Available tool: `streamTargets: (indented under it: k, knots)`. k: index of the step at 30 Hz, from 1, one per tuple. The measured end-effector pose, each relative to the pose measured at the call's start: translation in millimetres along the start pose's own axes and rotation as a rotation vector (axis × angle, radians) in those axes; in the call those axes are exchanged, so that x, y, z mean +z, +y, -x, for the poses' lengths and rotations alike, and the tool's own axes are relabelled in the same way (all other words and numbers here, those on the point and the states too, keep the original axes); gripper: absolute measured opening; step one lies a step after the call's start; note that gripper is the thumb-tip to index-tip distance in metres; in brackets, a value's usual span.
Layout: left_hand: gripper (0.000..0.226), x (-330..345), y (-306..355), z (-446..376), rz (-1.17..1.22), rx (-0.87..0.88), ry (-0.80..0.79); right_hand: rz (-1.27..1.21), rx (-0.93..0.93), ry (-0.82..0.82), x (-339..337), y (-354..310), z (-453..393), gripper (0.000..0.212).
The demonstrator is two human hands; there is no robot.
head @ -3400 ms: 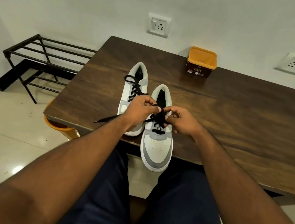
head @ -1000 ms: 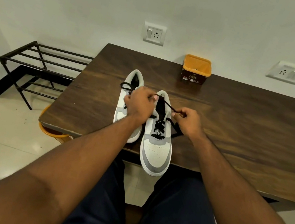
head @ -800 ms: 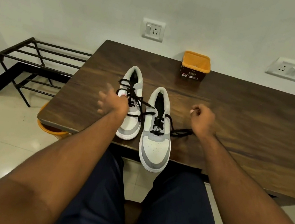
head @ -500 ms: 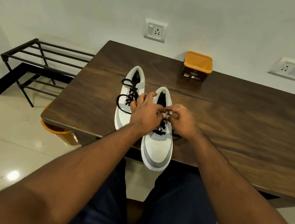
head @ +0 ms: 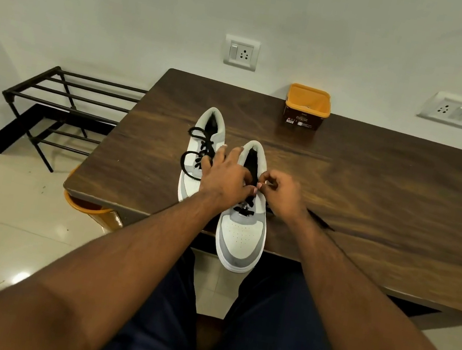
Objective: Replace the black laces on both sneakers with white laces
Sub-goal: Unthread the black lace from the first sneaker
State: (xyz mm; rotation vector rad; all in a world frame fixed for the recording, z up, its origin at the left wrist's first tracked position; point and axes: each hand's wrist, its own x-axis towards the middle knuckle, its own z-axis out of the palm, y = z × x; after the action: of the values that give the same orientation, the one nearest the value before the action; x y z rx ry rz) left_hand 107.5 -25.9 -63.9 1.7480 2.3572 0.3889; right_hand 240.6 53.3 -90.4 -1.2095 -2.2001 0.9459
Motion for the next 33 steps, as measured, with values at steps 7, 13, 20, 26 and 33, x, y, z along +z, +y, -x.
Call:
streamTargets:
  k: [7, 13, 20, 26, 33]
  knots:
    - [0.019, 11.0, -6.5, -7.7, 0.400, -0.077, 0.178, 0.005, 0.032, 0.001, 5.5, 2.2, -1.3, 0.015]
    - [0.017, 23.8, -11.3, 15.0, 0.580, -0.191, 0.340, 0.032, -0.001, 0.001, 9.9, 1.3, -1.3, 0.011]
    - [0.019, -5.7, 7.3, -16.3, -0.129, 0.069, 0.043, -0.051, 0.008, -0.003, 8.3, 3.8, 0.6, 0.009]
    - [0.023, 11.6, 2.9, -7.2, 0.017, 0.031, -0.004, -0.083, 0.010, 0.014, 11.8, 4.3, 0.7, 0.010]
    - [0.014, 15.7, -5.9, 4.1, 0.059, 0.078, 0.242, -0.155, 0.031, -0.012, 14.2, 14.5, -1.1, 0.021]
